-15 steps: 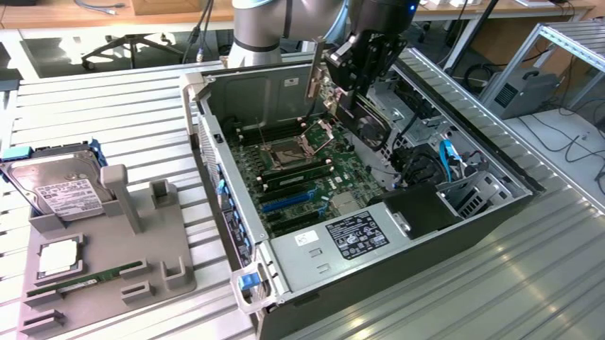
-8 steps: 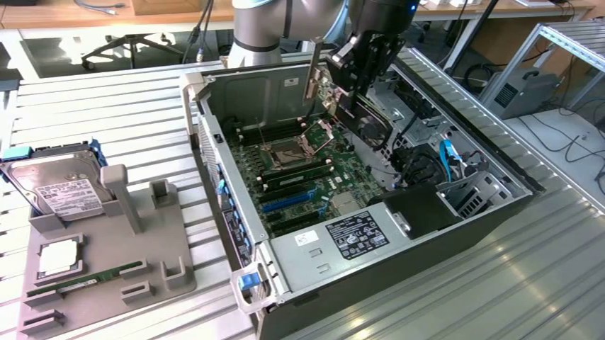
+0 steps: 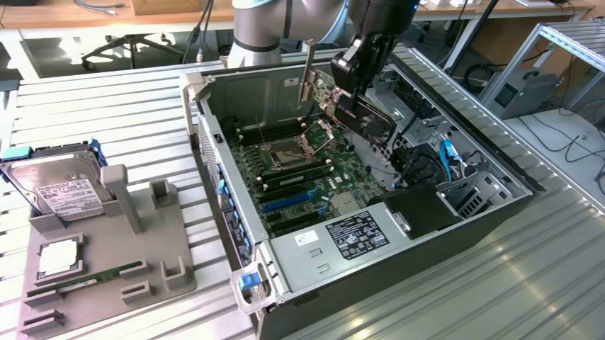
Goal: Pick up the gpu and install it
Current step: 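Insert the gpu into the slot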
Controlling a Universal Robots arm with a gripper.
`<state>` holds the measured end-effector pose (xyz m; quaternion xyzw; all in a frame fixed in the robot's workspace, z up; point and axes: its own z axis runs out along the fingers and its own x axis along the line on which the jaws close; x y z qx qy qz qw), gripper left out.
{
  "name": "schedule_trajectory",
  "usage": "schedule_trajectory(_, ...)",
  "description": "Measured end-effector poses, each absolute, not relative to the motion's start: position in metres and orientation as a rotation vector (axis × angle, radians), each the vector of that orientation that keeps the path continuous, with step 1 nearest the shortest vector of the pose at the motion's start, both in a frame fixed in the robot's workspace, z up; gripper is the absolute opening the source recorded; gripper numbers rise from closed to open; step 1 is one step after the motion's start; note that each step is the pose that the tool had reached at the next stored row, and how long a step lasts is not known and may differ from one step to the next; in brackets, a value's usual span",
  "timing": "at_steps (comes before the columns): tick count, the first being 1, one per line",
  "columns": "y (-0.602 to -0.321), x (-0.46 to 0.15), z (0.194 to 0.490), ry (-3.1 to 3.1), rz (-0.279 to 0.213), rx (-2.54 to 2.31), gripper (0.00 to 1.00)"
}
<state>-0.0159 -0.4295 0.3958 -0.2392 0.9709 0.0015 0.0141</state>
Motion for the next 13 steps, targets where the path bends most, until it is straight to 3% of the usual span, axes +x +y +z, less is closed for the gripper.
schedule_trajectory(13,-0.4295,-0.0158,0.3955,2.967,0.007,-0.945,0.27)
